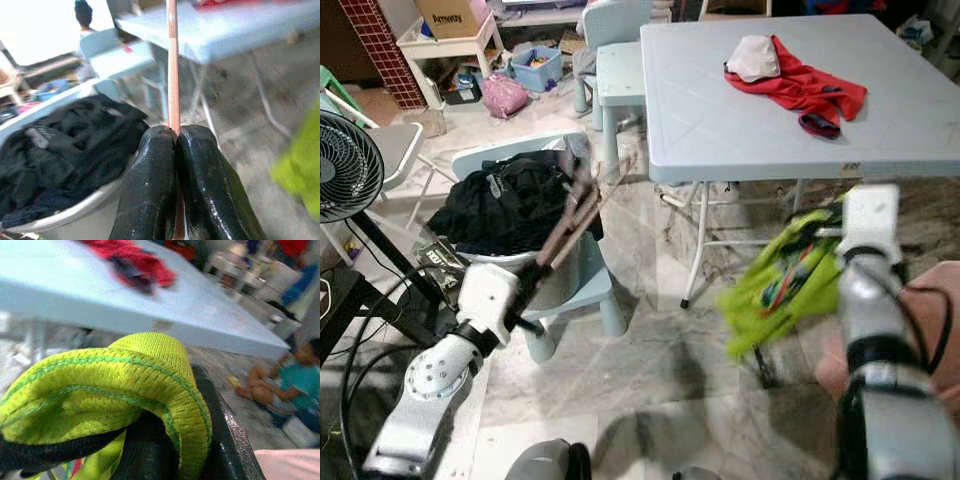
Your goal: Hang hanger
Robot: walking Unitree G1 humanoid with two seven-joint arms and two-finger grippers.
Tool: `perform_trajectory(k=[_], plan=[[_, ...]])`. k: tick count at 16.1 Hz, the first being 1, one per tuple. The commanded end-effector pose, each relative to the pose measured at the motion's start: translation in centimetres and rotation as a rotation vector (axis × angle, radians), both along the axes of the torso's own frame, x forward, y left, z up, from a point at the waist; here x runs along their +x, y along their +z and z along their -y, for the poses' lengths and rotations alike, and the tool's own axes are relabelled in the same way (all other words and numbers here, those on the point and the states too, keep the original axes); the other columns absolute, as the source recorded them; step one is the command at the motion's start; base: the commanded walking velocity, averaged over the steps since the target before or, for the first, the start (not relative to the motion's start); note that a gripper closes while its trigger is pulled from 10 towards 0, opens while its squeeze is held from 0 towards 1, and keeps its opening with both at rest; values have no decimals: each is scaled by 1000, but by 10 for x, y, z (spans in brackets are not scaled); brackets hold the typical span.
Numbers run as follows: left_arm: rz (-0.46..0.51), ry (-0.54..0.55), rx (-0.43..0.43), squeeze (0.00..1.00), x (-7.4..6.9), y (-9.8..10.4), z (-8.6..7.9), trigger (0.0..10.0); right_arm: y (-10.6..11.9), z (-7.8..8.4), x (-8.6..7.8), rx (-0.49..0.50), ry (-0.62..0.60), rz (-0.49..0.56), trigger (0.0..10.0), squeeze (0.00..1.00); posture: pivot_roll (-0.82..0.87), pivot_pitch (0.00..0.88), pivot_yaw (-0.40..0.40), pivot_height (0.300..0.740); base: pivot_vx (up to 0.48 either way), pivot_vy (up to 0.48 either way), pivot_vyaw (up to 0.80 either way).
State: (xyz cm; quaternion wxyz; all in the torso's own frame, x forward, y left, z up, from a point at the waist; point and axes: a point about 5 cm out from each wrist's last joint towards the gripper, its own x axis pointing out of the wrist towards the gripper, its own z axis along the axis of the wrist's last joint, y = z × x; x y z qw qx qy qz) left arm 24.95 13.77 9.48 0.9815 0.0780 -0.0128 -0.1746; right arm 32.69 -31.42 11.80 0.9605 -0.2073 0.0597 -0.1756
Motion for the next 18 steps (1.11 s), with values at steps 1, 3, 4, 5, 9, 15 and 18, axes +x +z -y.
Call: perform_trajectory(k=[1,3,4,5,9,15,18], plan=[[13,65,-25,0,1,6,-7,10000,2,-11,3,-19,67,9,0,0,-6,0,30,740,0,0,0],[-8,147,-71,0,-1,5,-6,10000,-16,-32,-17,1,211,-3,0,0,-8,0,16,740,0,0,0],[-5,142,-67,0,-3,6,-4,10000,-19,-37,-23,36,238,8,0,0,-8,0,13,740,0,0,0],[-5,140,-79,0,-6,6,-1,10000,-26,-44,-35,108,213,26,0,0,-3,0,10,740,0,0,0],[3,117,-120,0,4,19,4,10000,-32,-73,-55,182,209,89,1333,0,-7,0,41,740,0,-189,0],[22,114,-160,0,14,28,6,10000,-25,-81,-57,210,284,65,10000,0,-15,0,23,740,0,0,0],[35,100,-194,0,15,33,6,10000,-23,-84,-57,217,292,65,10000,0,-15,0,22,740,81,0,0]])
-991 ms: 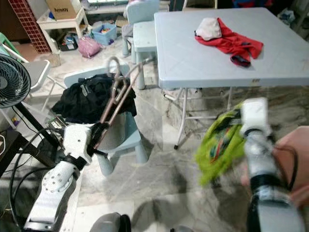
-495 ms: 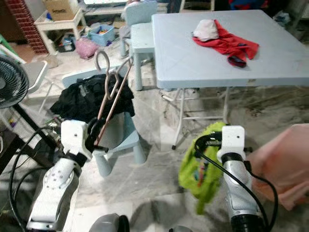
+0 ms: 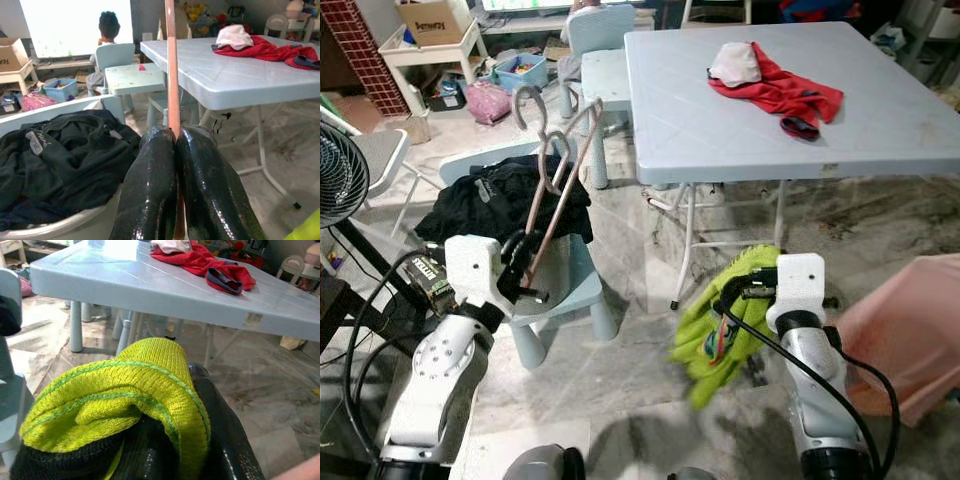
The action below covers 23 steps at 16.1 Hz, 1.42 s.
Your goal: Hang hanger
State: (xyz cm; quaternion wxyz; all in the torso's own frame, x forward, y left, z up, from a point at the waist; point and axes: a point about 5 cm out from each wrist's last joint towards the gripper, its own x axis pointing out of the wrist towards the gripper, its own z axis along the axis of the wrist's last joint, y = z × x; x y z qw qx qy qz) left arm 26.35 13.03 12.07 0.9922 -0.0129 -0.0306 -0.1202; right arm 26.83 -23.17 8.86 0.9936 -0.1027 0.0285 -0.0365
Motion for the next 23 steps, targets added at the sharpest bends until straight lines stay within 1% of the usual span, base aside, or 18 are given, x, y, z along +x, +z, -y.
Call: perform_trajectory(k=[1,2,3,5,8,11,12,13,15,17,18,19,20,21,23], plan=[[26,-7,-16,0,2,8,-1,10000,7,-3,1,7,6,23,10000,0,-15,0,22,740,330,0,0],[29,-9,-18,0,2,9,-1,10000,9,-5,1,15,12,30,10000,0,-17,0,19,740,337,0,0],[34,-10,-23,0,4,12,0,10000,13,-4,3,-1,4,41,10000,0,-17,0,18,740,349,0,0],[39,-9,-26,0,4,13,0,10000,15,-4,6,7,7,44,10000,0,-18,0,17,740,349,0,0],[42,-9,-25,0,4,13,0,10000,18,-9,11,12,33,37,10000,0,-18,0,14,740,355,0,0],[42,-13,-28,0,5,13,2,10000,20,-7,13,4,22,44,10000,0,-18,0,11,740,365,0,0],[41,-16,-28,0,5,12,3,10000,21,-6,15,-37,4,42,10000,0,-19,0,12,740,375,0,0],[41,-18,-28,0,5,12,3,10000,21,-6,17,-48,-4,44,10000,0,-19,0,12,740,386,0,0],[42,-19,-26,0,6,13,3,10000,20,-8,19,-6,11,40,10000,0,-19,0,12,740,398,0,0],[44,-20,-27,0,6,13,3,10000,22,-7,20,-40,-21,54,10000,0,-15,0,12,740,398,0,0],[45,-23,-27,0,7,13,3,10000,22,-12,21,-35,26,64,10000,0,-15,0,12,740,416,0,0],[46,-26,-27,0,6,13,4,10000,19,-17,20,46,71,34,10000,0,-15,0,12,740,416,0,0],[46,-27,-26,0,6,13,4,10000,18,-18,19,57,79,32,10000,0,-15,0,12,740,412,0,0],[46,-28,-26,0,7,13,4,10000,19,-17,19,48,68,40,10000,0,-11,0,14,740,416,0,0],[46,-29,-26,0,7,13,4,10000,16,-17,21,45,56,12,10000,0,-14,0,14,740,416,0,0]])
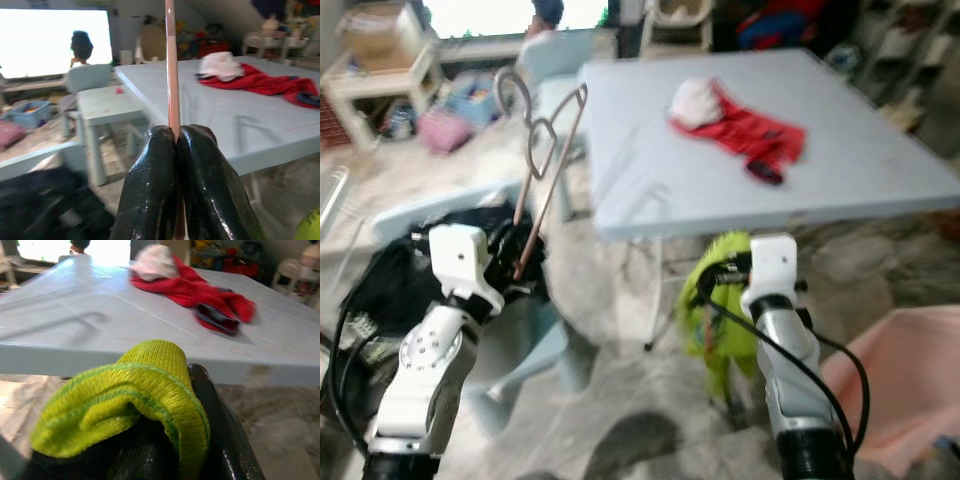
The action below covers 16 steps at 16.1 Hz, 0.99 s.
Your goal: Hang hanger
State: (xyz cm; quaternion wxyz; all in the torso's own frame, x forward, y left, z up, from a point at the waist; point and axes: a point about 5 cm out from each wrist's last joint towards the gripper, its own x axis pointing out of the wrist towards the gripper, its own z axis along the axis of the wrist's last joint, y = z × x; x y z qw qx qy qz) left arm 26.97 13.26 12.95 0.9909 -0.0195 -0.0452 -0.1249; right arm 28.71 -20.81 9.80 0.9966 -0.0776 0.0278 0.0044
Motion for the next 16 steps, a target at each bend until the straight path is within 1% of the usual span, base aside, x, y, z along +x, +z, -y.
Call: perform_trajectory(k=[1,2,3,4,5,6,9,10,12,16], plan=[[17,-12,-6,0,1,4,6,10000,6,5,3,-26,-18,11,10000,0,-13,0,13,740,416,0,0],[14,14,23,0,2,4,4,10000,4,3,3,-8,-6,1,10000,0,-13,0,13,740,349,0,0],[31,96,93,0,3,2,-2,10000,3,-1,2,22,-6,-7,10000,0,-13,0,13,740,0,0,0],[16,129,98,0,4,0,-4,10000,5,-3,3,59,-13,5,10000,0,-13,0,15,740,0,0,0],[7,141,91,0,4,-1,-6,10000,8,-6,3,26,14,27,10000,0,-13,0,14,740,0,0,0],[11,129,104,0,4,0,-5,10000,10,-6,3,0,14,40,10000,0,-14,0,13,740,0,0,0],[14,131,106,0,6,0,-5,10000,10,-5,4,7,35,23,10000,0,-14,0,13,740,0,0,0],[12,128,109,0,6,0,-4,10000,8,-2,3,-33,21,17,10000,0,-12,0,15,740,0,-247,0],[12,118,109,0,5,-1,-3,10000,7,-3,2,-9,25,17,10000,0,-12,0,15,740,0,-279,0],[10,107,107,0,5,-1,-1,10000,8,-8,3,-5,48,22,10000,0,-12,0,16,740,0,-303,0]])
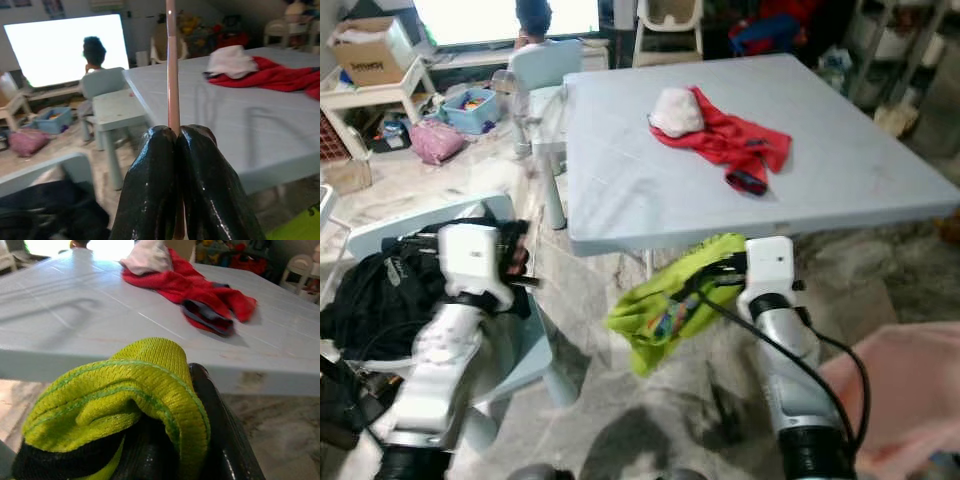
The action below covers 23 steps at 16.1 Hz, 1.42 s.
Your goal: Hang hanger
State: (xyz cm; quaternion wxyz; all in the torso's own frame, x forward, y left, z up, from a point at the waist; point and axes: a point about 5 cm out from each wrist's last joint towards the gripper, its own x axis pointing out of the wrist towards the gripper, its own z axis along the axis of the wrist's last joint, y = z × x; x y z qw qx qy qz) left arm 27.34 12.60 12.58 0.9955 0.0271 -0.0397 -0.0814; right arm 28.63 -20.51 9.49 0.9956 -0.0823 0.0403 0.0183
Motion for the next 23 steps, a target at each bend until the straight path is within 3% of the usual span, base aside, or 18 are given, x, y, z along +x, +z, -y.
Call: perform_trajectory(k=[1,10,17,20,23], plan=[[12,15,17,0,1,2,-7,10000,12,-5,5,5,23,52,10000,0,-12,0,16,740,0,-398,0],[9,8,11,0,1,1,-6,10000,12,-7,5,2,40,57,10000,0,-11,0,13,740,0,-384,0],[31,140,-6,0,-2,2,-17,10000,19,-14,10,40,53,96,10000,0,-8,7,12,740,0,0,0],[28,143,-9,0,-2,2,-18,10000,23,-19,10,57,74,115,10000,0,-8,7,12,740,0,0,0],[28,128,-3,0,-4,3,-15,10000,53,-40,19,88,127,224,10000,0,1,5,12,740,0,0,0]])
